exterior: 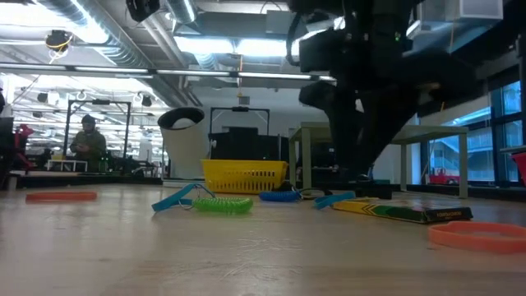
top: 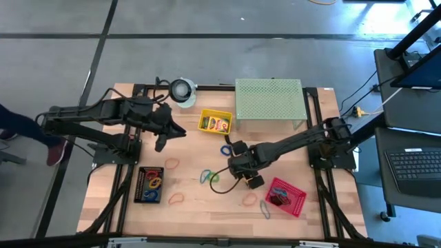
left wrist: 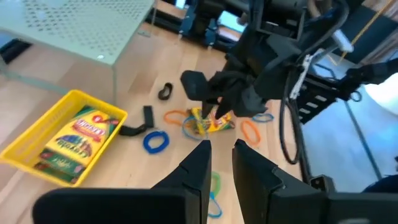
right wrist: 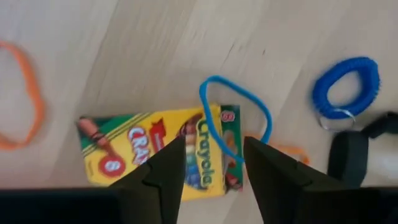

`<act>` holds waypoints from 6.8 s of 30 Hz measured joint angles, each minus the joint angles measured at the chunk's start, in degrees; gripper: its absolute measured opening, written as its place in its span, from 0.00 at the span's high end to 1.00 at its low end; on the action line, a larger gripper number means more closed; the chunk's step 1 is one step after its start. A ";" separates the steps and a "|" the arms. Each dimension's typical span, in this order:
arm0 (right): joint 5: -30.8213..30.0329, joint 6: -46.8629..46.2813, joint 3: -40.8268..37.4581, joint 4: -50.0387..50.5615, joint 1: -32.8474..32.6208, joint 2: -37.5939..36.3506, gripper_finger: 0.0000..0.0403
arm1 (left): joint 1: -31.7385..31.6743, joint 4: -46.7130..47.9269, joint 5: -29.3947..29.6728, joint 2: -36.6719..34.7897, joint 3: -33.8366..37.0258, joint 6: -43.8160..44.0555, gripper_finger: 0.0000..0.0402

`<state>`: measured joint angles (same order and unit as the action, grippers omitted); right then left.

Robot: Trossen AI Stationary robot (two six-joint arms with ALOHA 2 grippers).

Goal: Pick & Place Office Desk Supplies
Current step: Put the blue rubber band into the red bin, then put the black rubber band into the red bin

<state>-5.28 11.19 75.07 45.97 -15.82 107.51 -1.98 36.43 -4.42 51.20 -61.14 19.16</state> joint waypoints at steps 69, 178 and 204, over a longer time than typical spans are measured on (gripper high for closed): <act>10.61 -62.17 -0.07 17.51 -18.96 -22.34 1.00 | 0.69 -20.35 -11.19 12.23 0.00 8.98 0.85; 0.77 -91.91 -13.25 7.17 -35.99 -13.82 0.61 | 0.81 -19.90 -12.12 52.63 -11.89 -1.89 0.64; 4.10 -81.95 -11.26 2.96 -37.48 -12.81 0.83 | 0.85 -18.84 -14.17 52.63 -11.89 -1.84 0.64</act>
<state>-1.19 -70.76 63.81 48.93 -53.31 94.70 -1.13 17.59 -18.59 103.83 -73.03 17.32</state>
